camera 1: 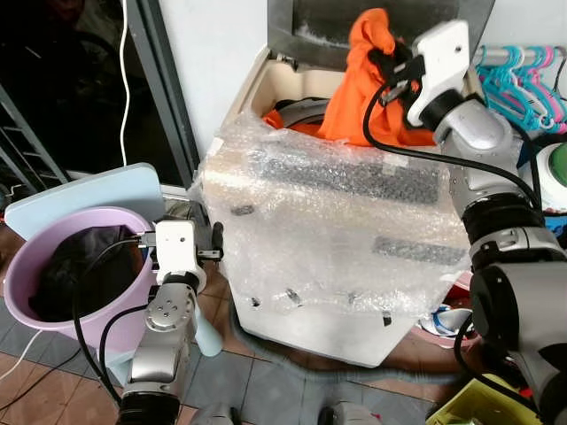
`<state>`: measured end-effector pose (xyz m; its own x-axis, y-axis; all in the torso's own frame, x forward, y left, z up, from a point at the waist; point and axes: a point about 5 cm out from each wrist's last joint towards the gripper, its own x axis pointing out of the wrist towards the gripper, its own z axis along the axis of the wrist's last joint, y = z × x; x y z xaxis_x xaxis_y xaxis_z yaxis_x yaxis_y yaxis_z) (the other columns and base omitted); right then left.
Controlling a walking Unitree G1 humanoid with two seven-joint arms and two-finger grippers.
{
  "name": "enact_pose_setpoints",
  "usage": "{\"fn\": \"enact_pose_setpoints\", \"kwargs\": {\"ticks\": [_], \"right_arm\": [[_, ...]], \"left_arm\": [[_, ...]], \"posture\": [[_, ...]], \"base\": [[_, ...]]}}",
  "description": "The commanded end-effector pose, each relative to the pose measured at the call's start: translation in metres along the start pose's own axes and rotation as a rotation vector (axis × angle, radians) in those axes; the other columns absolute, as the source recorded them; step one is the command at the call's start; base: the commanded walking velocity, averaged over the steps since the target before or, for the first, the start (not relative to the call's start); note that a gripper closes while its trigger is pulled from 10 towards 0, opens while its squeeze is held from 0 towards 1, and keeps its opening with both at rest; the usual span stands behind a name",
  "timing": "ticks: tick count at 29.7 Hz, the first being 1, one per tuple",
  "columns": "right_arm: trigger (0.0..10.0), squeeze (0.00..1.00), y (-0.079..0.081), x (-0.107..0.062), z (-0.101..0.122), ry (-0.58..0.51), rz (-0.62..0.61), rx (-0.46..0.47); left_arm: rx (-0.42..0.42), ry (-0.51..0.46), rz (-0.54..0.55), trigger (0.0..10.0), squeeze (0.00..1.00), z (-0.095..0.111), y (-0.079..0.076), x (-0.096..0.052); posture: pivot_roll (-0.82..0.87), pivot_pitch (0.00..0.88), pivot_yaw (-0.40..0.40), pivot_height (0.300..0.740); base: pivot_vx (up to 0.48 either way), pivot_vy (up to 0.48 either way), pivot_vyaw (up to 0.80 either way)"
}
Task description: Clothes washing
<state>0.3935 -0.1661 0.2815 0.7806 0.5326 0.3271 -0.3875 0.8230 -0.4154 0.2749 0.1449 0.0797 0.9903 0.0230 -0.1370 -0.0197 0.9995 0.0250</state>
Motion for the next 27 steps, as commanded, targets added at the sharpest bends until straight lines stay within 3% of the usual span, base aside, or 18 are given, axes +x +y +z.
{"fn": "enact_pose_setpoints", "kwargs": {"ticks": [1,10,12,13,14,16,17,18,20,21,23,24,27], "right_arm": [[10.0,1.0,0.004,-0.004,-0.004,0.02,0.043,0.013],[10.0,1.0,0.026,-0.023,-0.029,0.121,0.025,0.048],[10.0,1.0,0.035,-0.033,-0.046,0.227,0.01,0.009],[10.0,1.0,0.035,-0.033,-0.046,0.227,0.01,0.009],[10.0,1.0,0.027,-0.036,-0.058,0.317,-0.087,0.035],[10.0,1.0,0.02,-0.039,-0.065,0.377,-0.157,0.057],[10.0,1.0,-0.009,-0.042,-0.065,0.407,-0.396,0.189],[10.0,1.0,-0.025,-0.046,-0.063,0.395,-0.516,0.247],[10.0,1.0,-0.043,-0.055,-0.059,0.383,-0.653,0.294],[10.0,1.0,-0.052,-0.064,-0.058,0.388,-0.716,0.252],[10.0,1.0,-0.055,-0.069,-0.057,0.391,-0.732,0.215],[10.0,1.0,-0.055,-0.079,-0.057,0.396,-0.756,0.161],[10.0,1.0,-0.051,-0.083,-0.055,0.389,-0.733,0.095]], "left_arm": [[0.002,-0.005,-0.004,10.0,0.0,0.004,-0.002,0.003],[-0.014,0.015,0.026,10.0,0.0,0.002,0.001,0.001],[-0.01,0.021,0.021,10.0,0.0,0.001,0.001,0.001],[-0.01,0.021,0.021,10.0,0.0,0.001,0.001,0.001],[-0.004,0.024,0.013,10.0,0.0,0.0,0.0,0.001],[-0.001,0.027,0.008,10.0,0.0,0.0,-0.001,0.001],[0.004,0.03,0.004,10.0,0.0,-0.001,-0.002,0.0],[0.004,0.033,0.006,10.0,0.0,-0.001,-0.001,0.0],[0.003,0.037,0.01,10.0,0.0,-0.002,-0.001,0.0],[0.002,0.045,0.018,10.0,0.0,-0.003,-0.001,-0.001],[0.001,0.048,0.02,10.0,0.0,-0.004,0.0,-0.001],[0.001,0.052,0.022,10.0,0.0,-0.004,-0.001,-0.002],[0.0,0.054,0.023,10.0,0.0,-0.005,0.0,-0.003]], "posture": [[-0.08,0.0,0.027,0.74],[-0.07,0.0,0.024,0.74],[-0.07,0.0,0.027,0.74],[-0.07,0.0,0.027,0.74],[-0.07,0.0,0.032,0.74],[-0.08,0.0,0.033,0.74],[-0.08,0.0,0.032,0.74],[-0.08,0.0,0.029,0.74],[-0.08,0.0,0.026,0.74],[-0.08,0.0,0.02,0.74],[-0.08,0.0,0.019,0.74],[-0.08,0.0,0.015,0.74],[-0.07,0.0,0.012,0.74]], "base": [[0.0,0.0,0.0],[0.0,0.0,0.0],[0.0,0.0,0.0],[0.0,0.0,0.0],[0.0,0.0,0.0],[0.0,0.0,0.0],[0.0,0.0,0.0],[0.0,0.0,0.0],[0.0,0.0,0.0],[0.0,0.0,0.0],[0.0,0.0,0.0],[0.0,0.0,0.0],[0.0,0.0,0.0]]}}
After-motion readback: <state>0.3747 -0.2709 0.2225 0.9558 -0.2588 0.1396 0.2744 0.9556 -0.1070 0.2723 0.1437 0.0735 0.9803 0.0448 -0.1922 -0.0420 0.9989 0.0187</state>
